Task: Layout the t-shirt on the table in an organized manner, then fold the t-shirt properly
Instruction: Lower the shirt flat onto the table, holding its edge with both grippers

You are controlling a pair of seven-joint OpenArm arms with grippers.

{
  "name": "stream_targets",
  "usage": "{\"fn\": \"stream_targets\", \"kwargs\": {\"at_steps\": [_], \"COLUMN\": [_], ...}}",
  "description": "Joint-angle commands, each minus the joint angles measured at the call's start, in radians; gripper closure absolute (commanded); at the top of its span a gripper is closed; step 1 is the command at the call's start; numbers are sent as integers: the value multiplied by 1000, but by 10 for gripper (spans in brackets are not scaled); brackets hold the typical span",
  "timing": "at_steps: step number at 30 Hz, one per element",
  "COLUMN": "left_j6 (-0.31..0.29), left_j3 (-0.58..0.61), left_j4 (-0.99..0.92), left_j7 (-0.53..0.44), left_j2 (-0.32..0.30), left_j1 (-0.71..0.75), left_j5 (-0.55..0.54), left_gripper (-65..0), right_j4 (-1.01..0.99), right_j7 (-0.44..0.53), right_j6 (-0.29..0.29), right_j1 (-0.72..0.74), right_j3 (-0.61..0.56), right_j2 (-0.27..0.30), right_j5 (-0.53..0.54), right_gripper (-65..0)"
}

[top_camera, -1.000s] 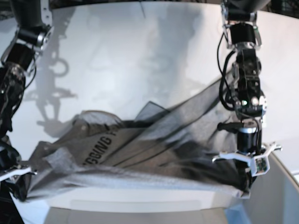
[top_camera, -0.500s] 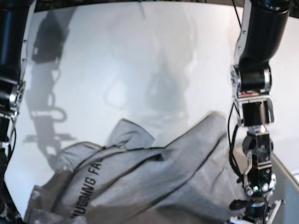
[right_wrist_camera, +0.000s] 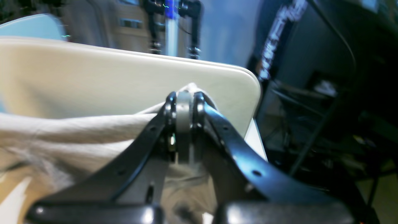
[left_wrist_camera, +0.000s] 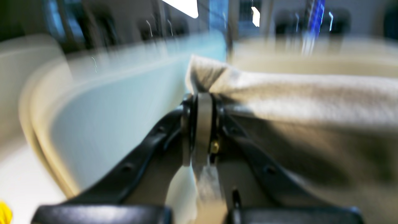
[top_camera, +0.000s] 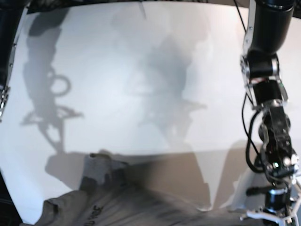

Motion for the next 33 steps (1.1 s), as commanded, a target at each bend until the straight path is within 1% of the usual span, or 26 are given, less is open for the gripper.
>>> {"fn": "stream_targets", "kwargs": {"at_steps": [1,3,5,8,11,14,17,19,24,26,29,32,33], "left_j6": [8,8,8,8,8,8,8,8,8,8,8,8,8], "left_j3": [-10,-40,-73,-116,-135,-132,-137,-139,-182,-211,-246,-292,-297], "left_j4": [70,152,221,294,333,340,343,343,346,356,366,365,365], "left_j7": [-35,-26,-26,-35,-38,-38,-38,-38,-38,-38,-38,-35,-35], "left_j2": [-10,-2,-1,19,21,22,59,80,130,134,134,134,134], "left_j1": [19,139,266,463,627,757,854,908,998,1030,1069,1104,1125], "left_j5": [11,10,10,10,10,8,8,8,8,8,8,8,8], "left_gripper": [0,0,0,0,0,0,0,0,0,0,0,0,0], "right_j4": [48,134,213,332,447,549,592,593,593,596,651,671,671], "right_j7": [-26,-70,-110,-133,-131,-125,-124,-124,-124,-124,-122,-131,-131], "right_j6": [-7,-8,-7,-5,-5,-5,-5,-4,-4,-4,-4,-4,-2], "right_j1": [-35,-147,-271,-492,-719,-929,-1087,-1158,-1271,-1302,-1349,-1363,-1368], "right_j3": [24,77,153,279,360,406,443,475,560,577,581,696,712], "right_j2": [21,26,29,15,-33,-99,-157,-195,-260,-268,-263,-271,-272], "right_j5": [19,47,51,56,54,54,54,54,54,54,47,62,74], "right_gripper": [0,0,0,0,0,0,0,0,0,0,0,0,0]}}
